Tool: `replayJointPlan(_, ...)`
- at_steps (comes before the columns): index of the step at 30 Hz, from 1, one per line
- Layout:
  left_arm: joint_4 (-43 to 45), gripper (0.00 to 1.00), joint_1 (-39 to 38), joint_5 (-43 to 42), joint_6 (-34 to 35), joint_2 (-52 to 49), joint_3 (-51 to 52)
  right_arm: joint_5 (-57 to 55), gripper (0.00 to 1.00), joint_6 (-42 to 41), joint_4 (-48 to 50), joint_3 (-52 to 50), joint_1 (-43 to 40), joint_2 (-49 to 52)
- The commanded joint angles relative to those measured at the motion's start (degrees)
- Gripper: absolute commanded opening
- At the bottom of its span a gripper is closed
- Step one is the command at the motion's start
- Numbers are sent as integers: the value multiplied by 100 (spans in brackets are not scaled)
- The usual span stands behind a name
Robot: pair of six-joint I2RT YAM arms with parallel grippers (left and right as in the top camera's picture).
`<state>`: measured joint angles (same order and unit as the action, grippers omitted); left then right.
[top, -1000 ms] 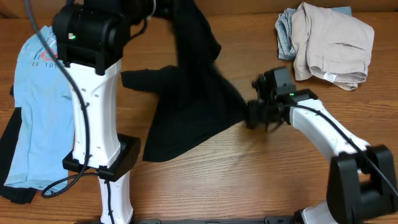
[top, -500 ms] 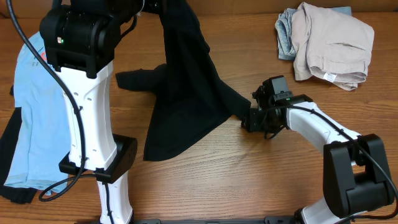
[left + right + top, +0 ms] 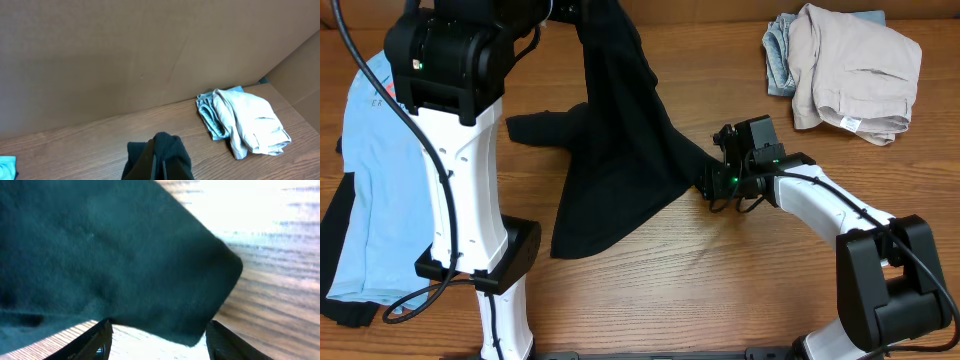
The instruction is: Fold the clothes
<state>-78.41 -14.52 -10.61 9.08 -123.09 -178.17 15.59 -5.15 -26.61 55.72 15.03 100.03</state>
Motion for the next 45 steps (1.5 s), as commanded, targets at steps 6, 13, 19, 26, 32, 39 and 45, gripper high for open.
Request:
replayJointPlan(6, 22, 4, -7, 72, 9, 146, -107, -269, 63, 46, -13, -17, 13, 369)
replayJointPlan(13, 22, 4, -7, 72, 11, 146, -107, -256, 52, 46, 334, -17, 13, 407)
replayJointPlan(19, 26, 4, -7, 74, 11, 146, -107, -251, 6, -109, 387, -17, 13, 404)
replayJointPlan(26, 164, 4, 20, 450, 15, 219, -131, -114, 4, -540, -278, 385, -369, -151)
replayJointPlan(32, 223, 4, 103, 505, 13, 328, -131, -92, 4, -188, -1032, 1038, -710, -944)
replayJointPlan(39, 109, 4, 103, 505, 15, 319, -107, -120, 4, -33, -1073, 970, -612, -846)
replayJointPlan(45, 90, 4, 103, 507, 15, 319, -107, -168, 4, -85, -970, 883, -636, -752)
